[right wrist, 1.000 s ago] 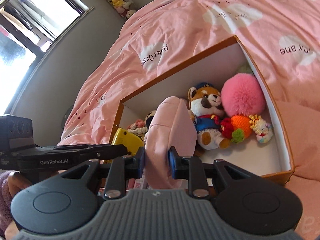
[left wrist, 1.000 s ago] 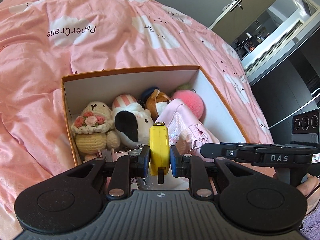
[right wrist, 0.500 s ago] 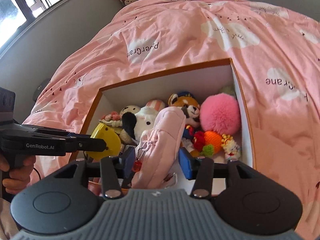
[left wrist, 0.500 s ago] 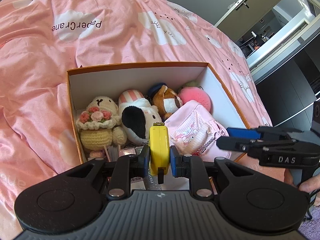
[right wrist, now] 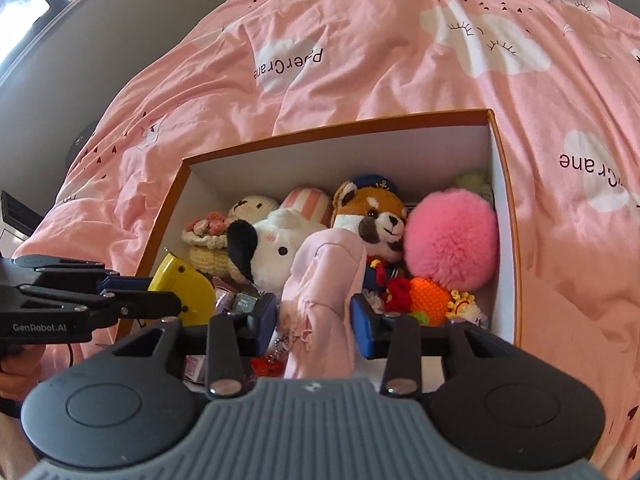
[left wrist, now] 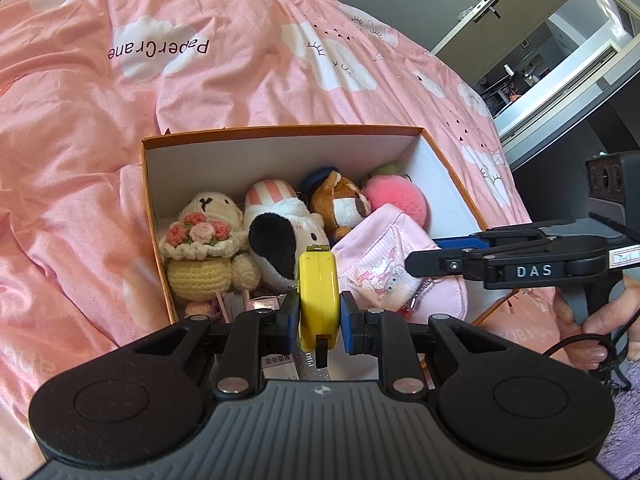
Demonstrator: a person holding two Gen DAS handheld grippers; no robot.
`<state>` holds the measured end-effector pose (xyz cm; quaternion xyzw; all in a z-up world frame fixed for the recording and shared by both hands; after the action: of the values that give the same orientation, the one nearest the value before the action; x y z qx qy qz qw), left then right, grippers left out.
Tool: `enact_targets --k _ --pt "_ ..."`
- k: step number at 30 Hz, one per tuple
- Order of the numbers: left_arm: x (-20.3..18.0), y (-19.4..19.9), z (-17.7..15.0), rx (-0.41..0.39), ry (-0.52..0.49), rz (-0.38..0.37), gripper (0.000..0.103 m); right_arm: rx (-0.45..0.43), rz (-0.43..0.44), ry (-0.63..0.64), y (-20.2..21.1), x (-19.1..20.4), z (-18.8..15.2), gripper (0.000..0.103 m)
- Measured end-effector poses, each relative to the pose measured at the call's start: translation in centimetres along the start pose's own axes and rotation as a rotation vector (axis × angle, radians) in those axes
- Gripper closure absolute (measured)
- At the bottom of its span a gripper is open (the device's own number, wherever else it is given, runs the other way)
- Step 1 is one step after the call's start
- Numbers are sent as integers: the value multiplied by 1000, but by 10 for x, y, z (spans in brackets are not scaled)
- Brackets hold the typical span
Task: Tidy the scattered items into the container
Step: 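Carry the tape measure and pink pouch over the orange box with both tools, then lower the pink pouch into the box and open the right tool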
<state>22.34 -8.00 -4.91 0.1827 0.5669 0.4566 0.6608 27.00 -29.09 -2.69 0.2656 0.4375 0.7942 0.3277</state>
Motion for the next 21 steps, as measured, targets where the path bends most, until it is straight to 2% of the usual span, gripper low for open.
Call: enact_targets --k 4,7,10,12,15,18,21 --pt "-1 -4 0 13 -4 -5 79 5 -22 209 14 17 10 67" --pt "-1 -4 -1 15 -4 -5 79 25 -21 421 25 30 20 67" --pt "0 -2 0 11 2 -2 79 106 -61 667 21 48 23 67" --pt "1 -1 0 7 7 1 79 157 -54 834 15 59 19 67" --pt "2 -1 1 7 14 5 79 197 15 937 7 67 18 66" --pt "2 -1 0 13 13 5 79 252 58 962 -8 66 22 66" --pt "2 -2 0 15 10 3 79 275 149 985 -16 68 22 66"
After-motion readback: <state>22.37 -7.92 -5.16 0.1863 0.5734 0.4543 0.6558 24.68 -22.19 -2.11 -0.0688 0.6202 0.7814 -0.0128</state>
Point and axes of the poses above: each gripper's, at about its wrist camera, not at the fingertips, and y roughly against the way its jaws point, x to its left, z to its top, the point moved 1 cm from there along -y, roughly the way its jaws point, and after that the axes turned 15 degrees about y, right-handed, at the moved point
